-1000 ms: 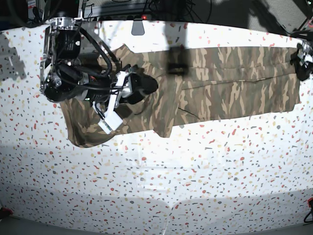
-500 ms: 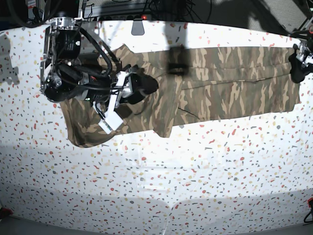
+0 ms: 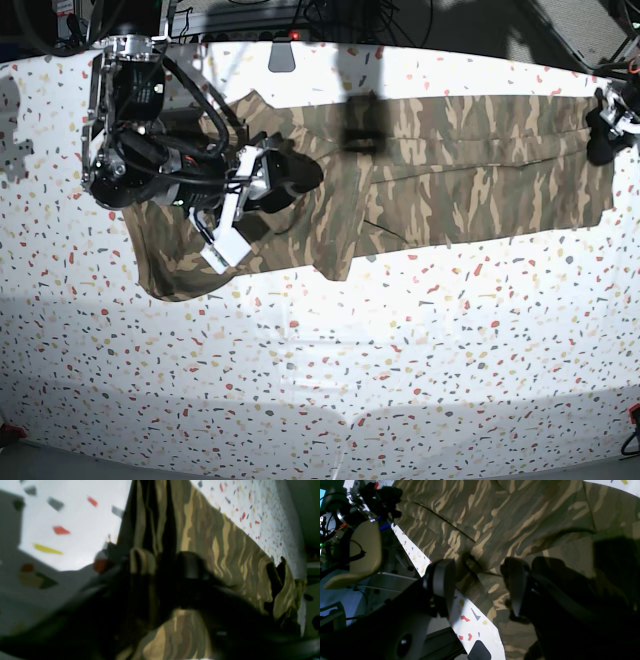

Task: Fold the T-shirt properly
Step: 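Fold the grasped sleeve end inward over the shirt with the right gripper, then grasp the folded strip's ends with both grippers and fold toward the middle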

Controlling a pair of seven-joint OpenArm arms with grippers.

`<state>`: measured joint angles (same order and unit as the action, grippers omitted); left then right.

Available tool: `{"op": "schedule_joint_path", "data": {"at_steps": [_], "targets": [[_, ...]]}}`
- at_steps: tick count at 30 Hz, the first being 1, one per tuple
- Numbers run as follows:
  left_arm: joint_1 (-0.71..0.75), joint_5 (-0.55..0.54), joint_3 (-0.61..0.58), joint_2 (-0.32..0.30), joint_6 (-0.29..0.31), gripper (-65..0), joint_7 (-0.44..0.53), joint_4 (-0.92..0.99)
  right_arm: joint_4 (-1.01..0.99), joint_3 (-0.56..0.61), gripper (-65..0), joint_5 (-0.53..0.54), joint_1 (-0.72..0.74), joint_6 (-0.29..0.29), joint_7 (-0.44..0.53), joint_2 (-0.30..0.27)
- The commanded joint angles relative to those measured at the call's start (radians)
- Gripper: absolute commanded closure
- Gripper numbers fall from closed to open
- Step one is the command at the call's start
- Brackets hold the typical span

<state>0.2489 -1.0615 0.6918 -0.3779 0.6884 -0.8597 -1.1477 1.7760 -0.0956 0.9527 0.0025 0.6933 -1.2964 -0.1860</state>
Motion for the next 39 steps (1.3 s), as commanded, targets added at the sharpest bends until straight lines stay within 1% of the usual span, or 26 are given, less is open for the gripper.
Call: {"op": "schedule_joint_path", "data": {"at_steps": [1,2,4,6,8,11,14,16,19,22,24,26,27,30,32,33,35,37,39], "targets": [[-0.003,-0.018,0.004,-0.019,0.010,-6.7,0.024,-0.010,0.019,-0.003,-33.6,0.024,0.016,0.005,0.016,-0.005],[-0.003,-0.018,0.004,-0.019,0.010,0.0,0.042,-0.010,0.019,-0.003,-33.6,0.024,0.016,0.005,0.016,-0.005],[-0.003,-0.018,0.004,-0.019,0.010,0.0,0.089,-0.010,0.019,-0.003,-33.6,0.036,0.016,0.005,0.019,-0.005],[-0.003,-0.018,0.004,-0.019,0.010,0.0,0.134,-0.010,0.019,-0.002,-33.6,0.073,0.016,0.005,0.036,-0.005],[-0.003,-0.017,0.004,-0.020,0.010,0.0,0.161,-0.010,0.019,-0.002,-33.6,0.074,0.016,0.005,0.097,0.000],[-0.003,-0.013,0.004,-0.028,0.010,0.0,0.182,-0.010,0.019,-0.002,-33.6,-0.013,0.017,0.005,0.186,0.039],[-0.006,-0.013,0.004,-0.054,0.010,0.0,0.189,-0.010,0.019,-0.002,-33.6,-0.127,0.017,0.005,0.234,0.096],[-0.011,0.005,0.004,-0.082,0.010,0.0,0.204,-0.010,0.019,0.004,-33.6,-0.150,0.017,0.005,0.250,0.125],[-0.017,0.097,0.004,-0.137,0.010,0.0,0.234,-0.010,0.019,0.034,-33.6,-0.152,0.016,0.005,0.251,0.156],[-0.016,0.100,0.004,-0.182,0.010,0.0,0.229,-0.010,0.019,0.079,-33.6,-0.209,0.017,0.005,0.267,0.189],[-0.016,0.063,0.004,-0.201,0.010,0.0,0.201,-0.011,0.019,0.109,-33.6,-0.255,0.017,0.005,0.278,0.211],[-0.017,-0.012,0.004,-0.212,0.010,0.0,0.140,-0.015,0.019,0.137,-33.6,-0.296,0.017,0.005,0.297,0.225],[-0.016,-0.058,0.004,-0.213,0.010,0.0,0.095,-0.024,0.019,0.150,-33.6,-0.312,0.017,0.005,0.306,0.228],[-0.016,-0.232,0.004,-0.207,0.010,0.0,-0.091,-0.059,0.019,0.183,-33.6,-0.339,0.017,0.005,0.322,0.228],[-0.013,-0.318,0.004,-0.190,0.010,0.0,-0.177,-0.097,0.019,0.199,-33.6,-0.352,0.017,0.005,0.326,0.228],[-0.013,-0.340,0.004,-0.175,0.010,0.0,-0.197,-0.120,0.019,0.202,-33.6,-0.351,0.017,0.005,0.326,0.228],[-0.007,-0.355,0.004,-0.127,0.010,0.0,-0.202,-0.177,0.019,0.201,-33.6,-0.352,0.017,0.005,0.325,0.227],[-0.002,-0.355,0.003,-0.064,0.010,0.0,-0.208,-0.248,0.019,0.198,-33.6,-0.362,0.017,0.005,0.325,0.227],[-0.002,-0.354,-0.006,0.009,0.010,0.0,-0.245,-0.324,0.019,0.198,-33.6,-0.378,0.017,0.005,0.325,0.227]]}}
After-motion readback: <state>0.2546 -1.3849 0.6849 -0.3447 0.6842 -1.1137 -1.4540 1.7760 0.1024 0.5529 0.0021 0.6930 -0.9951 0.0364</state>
